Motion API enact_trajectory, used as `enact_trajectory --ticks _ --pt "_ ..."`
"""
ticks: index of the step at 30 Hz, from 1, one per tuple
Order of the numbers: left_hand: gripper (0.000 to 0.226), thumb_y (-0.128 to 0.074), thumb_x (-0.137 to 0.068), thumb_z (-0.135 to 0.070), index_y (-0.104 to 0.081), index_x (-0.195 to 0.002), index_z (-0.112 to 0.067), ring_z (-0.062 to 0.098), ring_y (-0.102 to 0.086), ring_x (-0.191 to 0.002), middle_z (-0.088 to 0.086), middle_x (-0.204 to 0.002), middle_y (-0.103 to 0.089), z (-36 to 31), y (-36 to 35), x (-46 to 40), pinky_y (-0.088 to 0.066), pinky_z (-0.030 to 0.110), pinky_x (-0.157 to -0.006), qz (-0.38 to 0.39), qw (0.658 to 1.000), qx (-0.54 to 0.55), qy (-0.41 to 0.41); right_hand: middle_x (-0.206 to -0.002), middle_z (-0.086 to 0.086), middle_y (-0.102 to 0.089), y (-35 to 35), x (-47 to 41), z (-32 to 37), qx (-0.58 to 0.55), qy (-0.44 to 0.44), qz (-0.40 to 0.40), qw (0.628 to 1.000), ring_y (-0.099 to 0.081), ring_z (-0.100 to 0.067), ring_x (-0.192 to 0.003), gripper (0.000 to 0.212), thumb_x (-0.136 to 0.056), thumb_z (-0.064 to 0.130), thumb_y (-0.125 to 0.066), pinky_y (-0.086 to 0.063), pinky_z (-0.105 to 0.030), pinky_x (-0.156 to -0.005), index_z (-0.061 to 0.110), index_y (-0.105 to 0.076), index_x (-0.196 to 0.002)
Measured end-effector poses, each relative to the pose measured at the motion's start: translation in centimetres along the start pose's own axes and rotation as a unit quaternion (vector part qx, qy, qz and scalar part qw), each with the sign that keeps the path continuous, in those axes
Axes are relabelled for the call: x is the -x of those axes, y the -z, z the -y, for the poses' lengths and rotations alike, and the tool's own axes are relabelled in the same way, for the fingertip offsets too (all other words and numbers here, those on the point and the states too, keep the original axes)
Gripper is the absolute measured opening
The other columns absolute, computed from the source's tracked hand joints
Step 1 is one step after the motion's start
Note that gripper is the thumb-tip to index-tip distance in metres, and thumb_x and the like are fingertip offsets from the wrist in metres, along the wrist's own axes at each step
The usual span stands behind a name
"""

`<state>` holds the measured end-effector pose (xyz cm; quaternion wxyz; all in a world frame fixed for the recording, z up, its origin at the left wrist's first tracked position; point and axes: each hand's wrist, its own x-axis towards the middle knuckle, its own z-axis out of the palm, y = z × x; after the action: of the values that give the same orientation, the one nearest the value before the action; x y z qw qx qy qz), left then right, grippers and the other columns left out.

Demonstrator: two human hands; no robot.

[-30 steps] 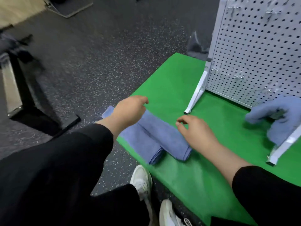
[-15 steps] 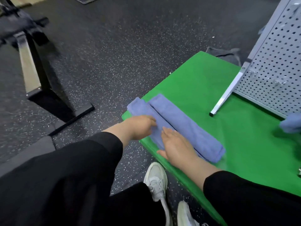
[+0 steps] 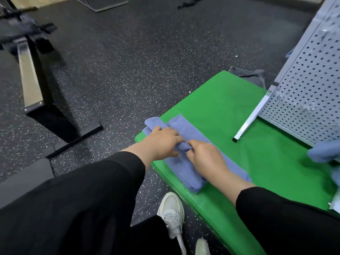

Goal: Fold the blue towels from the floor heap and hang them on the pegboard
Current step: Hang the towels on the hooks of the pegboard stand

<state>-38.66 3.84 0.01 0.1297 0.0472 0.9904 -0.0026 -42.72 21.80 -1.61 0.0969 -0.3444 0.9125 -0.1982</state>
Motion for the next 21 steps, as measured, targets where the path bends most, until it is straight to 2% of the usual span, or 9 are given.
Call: enact_trajectory --ticks 2,4,6,8,11,12,14,17,21 --pt "0.024 -0.060 -0.094 -0.043 -0.063 -0.110 -0.025 0.022 -0.054 -0.117 -0.003 -0.114 -0.061 -0.9 1.1 -0.7 -0.035 0.037 -0.086 -0.075 0.997 0.032 -0.009 -0.100 -0.015 -0.071 2.4 0.1 -0.7 -0.024 -0.002 -0.021 0.999 -0.063 -0.040 -0.091 0.017 -0.090 0.022 -0.054 -0.045 -0.043 -0.068 0.018 -0.064 -0.103" --pt "0.013 -0.061 -0.094 -0.036 -0.057 -0.094 -0.023 0.023 -0.059 -0.104 -0.002 -0.100 -0.065 -2.0 2.6 -1.6 -0.036 0.038 -0.083 -0.130 0.989 0.062 -0.023 -0.095 -0.016 -0.072 5.1 0.7 -1.8 -0.041 -0.007 -0.049 0.998 -0.063 -0.041 -0.089 0.017 -0.090 0.020 -0.056 -0.046 -0.045 -0.068 0.017 -0.066 -0.103" --pt "0.013 -0.063 -0.091 -0.030 -0.056 -0.091 -0.019 0.027 -0.061 -0.091 0.000 -0.090 -0.065 -3.9 4.5 -2.8 -0.040 0.039 -0.077 -0.173 0.980 0.084 -0.049 -0.094 -0.016 -0.071 7.8 1.6 -3.3 -0.055 -0.018 -0.078 0.995 -0.062 -0.041 -0.088 0.017 -0.089 0.017 -0.058 -0.044 -0.045 -0.069 0.014 -0.066 -0.104" --pt "0.011 -0.066 -0.087 -0.021 -0.057 -0.088 -0.014 0.032 -0.061 -0.080 0.006 -0.084 -0.064 -6.5 6.2 -4.5 -0.034 0.037 -0.065 -0.217 0.968 0.096 -0.081 -0.102 -0.014 -0.071 10.3 2.7 -5.0 -0.072 -0.035 -0.100 0.992 -0.063 -0.038 -0.096 0.023 -0.089 0.019 -0.061 -0.044 -0.042 -0.075 0.014 -0.065 -0.111" --pt "0.013 -0.066 -0.084 -0.021 -0.056 -0.085 -0.014 0.034 -0.060 -0.074 0.008 -0.082 -0.061 -11.4 8.8 -7.2 -0.031 0.035 -0.058 -0.257 0.956 0.079 -0.114 -0.129 -0.006 -0.063 13.5 4.8 -7.9 -0.061 -0.068 -0.122 0.988 -0.059 -0.029 -0.117 0.053 -0.087 0.037 -0.071 -0.046 -0.037 -0.091 0.015 -0.056 -0.133" --pt "0.015 -0.068 -0.082 -0.023 -0.055 -0.084 -0.015 0.033 -0.060 -0.072 0.006 -0.081 -0.060 -13.1 9.5 -7.9 -0.031 0.033 -0.056 -0.266 0.953 0.071 -0.127 -0.127 -0.005 -0.063 14.2 5.5 -9.1 -0.051 -0.078 -0.127 0.987 -0.058 -0.029 -0.116 0.054 -0.086 0.041 -0.072 -0.048 -0.039 -0.091 0.016 -0.056 -0.132" --pt "0.022 -0.073 -0.077 -0.028 -0.054 -0.081 -0.017 0.030 -0.060 -0.067 0.003 -0.077 -0.059 -16.4 10.5 -9.4 -0.030 0.030 -0.052 -0.284 0.943 0.060 -0.162 -0.113 -0.007 -0.065 15.7 7.0 -11.6 -0.033 -0.106 -0.139 0.984 -0.061 -0.033 -0.107 0.036 -0.089 0.036 -0.069 -0.049 -0.044 -0.084 0.017 -0.061 -0.117" --pt "0.026 -0.072 -0.078 -0.036 -0.056 -0.089 -0.018 0.029 -0.063 -0.074 0.001 -0.083 -0.061 -21.1 11.5 -11.1 -0.033 0.031 -0.052 -0.286 0.939 0.064 -0.181 -0.100 -0.010 -0.069 17.8 9.3 -15.0 -0.021 -0.158 -0.154 0.975 -0.063 -0.035 -0.095 0.017 -0.093 0.026 -0.062 -0.044 -0.039 -0.071 0.016 -0.063 -0.107" --pt "0.026 -0.060 -0.090 -0.044 -0.058 -0.104 -0.022 0.025 -0.060 -0.096 0.000 -0.102 -0.057 -25.8 11.0 -13.0 -0.040 0.034 -0.064 -0.250 0.953 0.111 -0.127 -0.094 -0.010 -0.072 19.7 11.9 -18.2 0.009 -0.192 -0.175 0.966 -0.065 -0.034 -0.089 0.017 -0.098 0.027 -0.056 -0.034 -0.034 -0.064 0.017 -0.064 -0.110"
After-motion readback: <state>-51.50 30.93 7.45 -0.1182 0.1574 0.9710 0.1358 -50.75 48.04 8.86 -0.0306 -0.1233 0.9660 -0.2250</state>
